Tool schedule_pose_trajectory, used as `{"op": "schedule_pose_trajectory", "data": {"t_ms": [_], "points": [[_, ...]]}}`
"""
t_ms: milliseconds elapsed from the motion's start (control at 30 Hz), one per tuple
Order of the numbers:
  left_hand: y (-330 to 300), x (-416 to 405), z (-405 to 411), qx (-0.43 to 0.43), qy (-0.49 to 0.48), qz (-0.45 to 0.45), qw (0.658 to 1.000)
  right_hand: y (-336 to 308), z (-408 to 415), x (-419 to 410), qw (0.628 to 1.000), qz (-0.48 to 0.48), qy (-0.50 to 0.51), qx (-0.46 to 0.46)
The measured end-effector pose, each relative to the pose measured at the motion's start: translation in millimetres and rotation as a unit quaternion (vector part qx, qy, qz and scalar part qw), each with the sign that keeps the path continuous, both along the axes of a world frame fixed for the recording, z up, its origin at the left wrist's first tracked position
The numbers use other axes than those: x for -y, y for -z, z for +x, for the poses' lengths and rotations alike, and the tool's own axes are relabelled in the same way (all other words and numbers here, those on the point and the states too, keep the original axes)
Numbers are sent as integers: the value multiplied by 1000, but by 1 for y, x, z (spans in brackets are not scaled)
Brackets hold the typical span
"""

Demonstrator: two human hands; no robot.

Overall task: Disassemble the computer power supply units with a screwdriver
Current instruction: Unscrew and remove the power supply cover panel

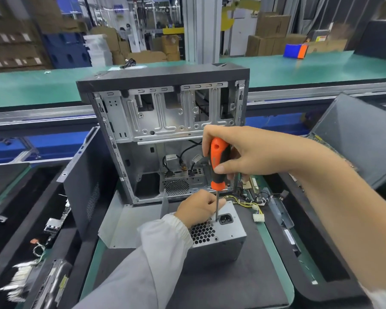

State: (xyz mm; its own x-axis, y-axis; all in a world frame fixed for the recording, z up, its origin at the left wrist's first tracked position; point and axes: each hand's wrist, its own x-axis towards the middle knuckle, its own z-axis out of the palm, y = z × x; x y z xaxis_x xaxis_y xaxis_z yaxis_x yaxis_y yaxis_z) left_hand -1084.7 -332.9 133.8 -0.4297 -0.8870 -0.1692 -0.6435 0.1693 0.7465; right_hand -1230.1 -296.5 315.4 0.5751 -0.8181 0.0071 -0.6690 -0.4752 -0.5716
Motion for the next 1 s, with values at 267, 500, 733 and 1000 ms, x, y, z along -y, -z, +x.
{"op": "schedule_pose_trajectory", "data": {"t_ms": [267, 500, 733, 1000], "points": [[-4, -2, -2, 6, -10, 15, 1000, 5, 21, -3, 881, -310, 229, -273], [0, 2, -3, -27, -2, 16, 1000, -13, 11, -1, 946, -171, 41, -273], [6, 7, -1, -39, -1, 0, 999, -32, 7, -5, 979, 11, -84, -186], [3, 9, -2, -26, 33, 13, 999, -9, 33, -3, 924, -223, 138, -279]]}}
